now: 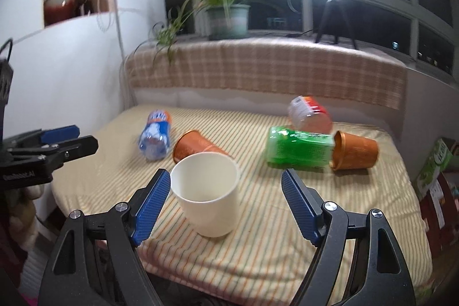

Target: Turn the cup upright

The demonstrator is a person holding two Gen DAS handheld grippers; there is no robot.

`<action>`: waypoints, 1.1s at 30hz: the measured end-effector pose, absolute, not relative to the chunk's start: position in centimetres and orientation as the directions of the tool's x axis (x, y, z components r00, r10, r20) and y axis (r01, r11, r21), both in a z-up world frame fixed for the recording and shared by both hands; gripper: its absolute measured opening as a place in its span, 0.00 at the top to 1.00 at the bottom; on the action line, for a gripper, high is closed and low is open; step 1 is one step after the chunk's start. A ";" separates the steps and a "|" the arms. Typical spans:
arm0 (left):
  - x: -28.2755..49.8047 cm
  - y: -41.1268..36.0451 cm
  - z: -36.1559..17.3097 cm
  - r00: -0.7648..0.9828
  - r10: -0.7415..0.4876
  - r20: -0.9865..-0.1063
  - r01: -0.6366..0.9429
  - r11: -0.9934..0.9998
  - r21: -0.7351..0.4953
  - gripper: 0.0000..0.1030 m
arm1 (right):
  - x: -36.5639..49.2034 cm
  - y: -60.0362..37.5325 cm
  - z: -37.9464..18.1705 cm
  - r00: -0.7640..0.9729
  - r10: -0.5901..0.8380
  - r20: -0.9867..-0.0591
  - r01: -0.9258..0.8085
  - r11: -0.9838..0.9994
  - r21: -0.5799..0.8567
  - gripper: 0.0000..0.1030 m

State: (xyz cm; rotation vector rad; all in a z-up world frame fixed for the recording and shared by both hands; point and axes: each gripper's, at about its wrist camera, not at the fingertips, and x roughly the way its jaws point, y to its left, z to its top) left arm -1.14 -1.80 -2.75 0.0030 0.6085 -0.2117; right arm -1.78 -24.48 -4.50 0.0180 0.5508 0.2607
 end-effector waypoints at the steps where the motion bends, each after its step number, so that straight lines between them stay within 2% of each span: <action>1: -1.4 -1.9 -2.5 0.809 -0.196 -0.555 0.200 0.978 -0.054 0.19 | -2.1 -24.8 -4.3 0.826 0.243 -0.508 -0.228 0.969 0.093 0.22; 6: -2.6 -2.4 -1.7 0.844 -0.184 -0.503 0.196 0.980 -0.029 0.17 | -3.4 -25.8 -3.7 0.860 0.186 -0.476 -0.162 0.983 0.090 0.21; 8: -3.0 -2.5 -1.5 0.854 -0.178 -0.489 0.192 0.981 -0.021 0.13 | -4.0 -26.0 -3.7 0.872 0.155 -0.464 -0.135 0.988 0.076 0.18; 15: -4.1 -2.4 -0.9 0.884 -0.158 -0.439 0.170 0.985 -0.010 0.08 | -5.6 -26.8 -3.3 0.907 0.069 -0.415 -0.043 0.996 0.072 0.14; 17: -4.4 -2.2 -0.7 0.893 -0.153 -0.424 0.163 0.987 -0.011 0.01 | -5.9 -26.9 -3.2 0.914 0.050 -0.403 -0.027 0.998 0.061 0.14; 23: -4.9 -2.0 -0.4 0.909 -0.132 -0.396 0.146 0.989 0.005 0.01 | -6.4 -26.6 -3.0 0.922 0.016 -0.386 -0.006 1.000 0.027 0.14; 33: -5.0 -1.7 -0.5 0.908 -0.118 -0.402 0.130 0.992 0.003 0.00 | -6.3 -26.7 -2.9 0.923 0.018 -0.385 -0.006 0.999 0.034 0.14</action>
